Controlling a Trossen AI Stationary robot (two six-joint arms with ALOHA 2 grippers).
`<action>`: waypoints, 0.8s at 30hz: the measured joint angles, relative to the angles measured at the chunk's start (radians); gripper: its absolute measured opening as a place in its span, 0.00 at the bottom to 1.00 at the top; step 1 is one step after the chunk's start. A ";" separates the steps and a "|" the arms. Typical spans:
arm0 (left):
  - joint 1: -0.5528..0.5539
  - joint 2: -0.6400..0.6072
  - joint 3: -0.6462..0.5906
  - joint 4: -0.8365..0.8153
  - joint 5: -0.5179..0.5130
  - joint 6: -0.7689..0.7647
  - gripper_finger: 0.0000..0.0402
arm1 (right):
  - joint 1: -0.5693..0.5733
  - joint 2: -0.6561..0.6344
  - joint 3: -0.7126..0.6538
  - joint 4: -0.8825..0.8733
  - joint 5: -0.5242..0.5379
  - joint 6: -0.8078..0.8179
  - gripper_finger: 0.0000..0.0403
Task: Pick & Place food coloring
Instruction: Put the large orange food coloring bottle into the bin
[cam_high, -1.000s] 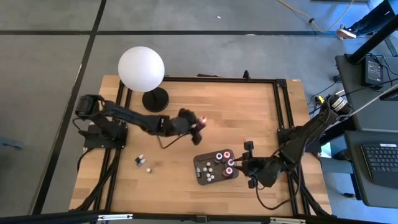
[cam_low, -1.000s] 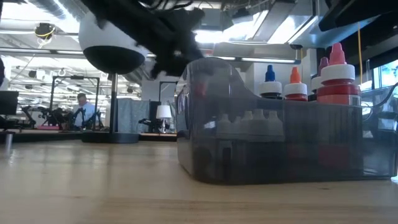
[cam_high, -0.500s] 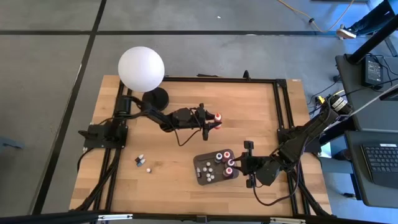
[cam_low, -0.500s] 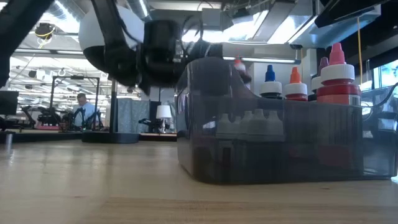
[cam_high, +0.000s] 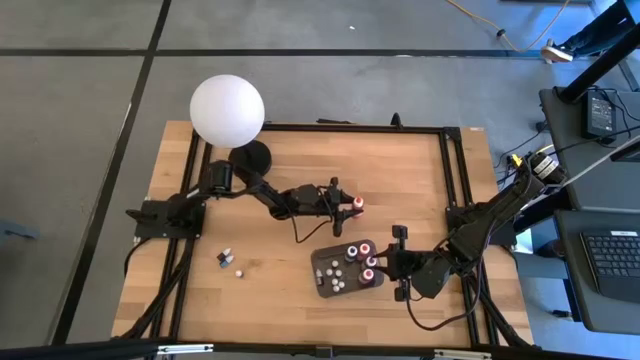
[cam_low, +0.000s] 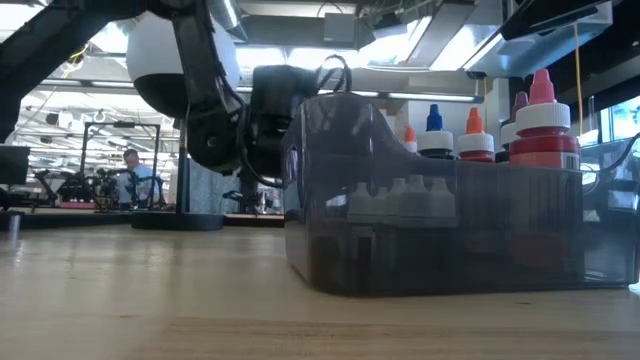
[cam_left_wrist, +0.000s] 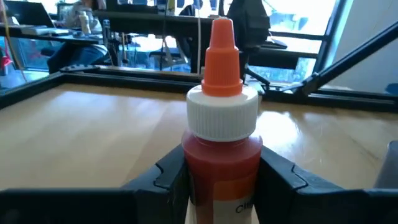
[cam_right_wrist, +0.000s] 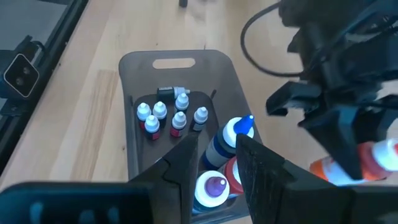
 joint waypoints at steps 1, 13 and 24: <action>-0.003 0.017 0.012 0.007 -0.001 0.000 0.32 | 0.000 0.000 0.000 0.000 0.000 -0.001 0.28; -0.005 0.103 0.065 0.058 -0.005 0.009 0.32 | 0.000 0.000 0.000 0.002 0.000 -0.001 0.28; -0.005 0.103 0.065 0.047 -0.006 0.051 0.32 | -0.032 0.000 0.000 0.014 0.000 0.074 0.28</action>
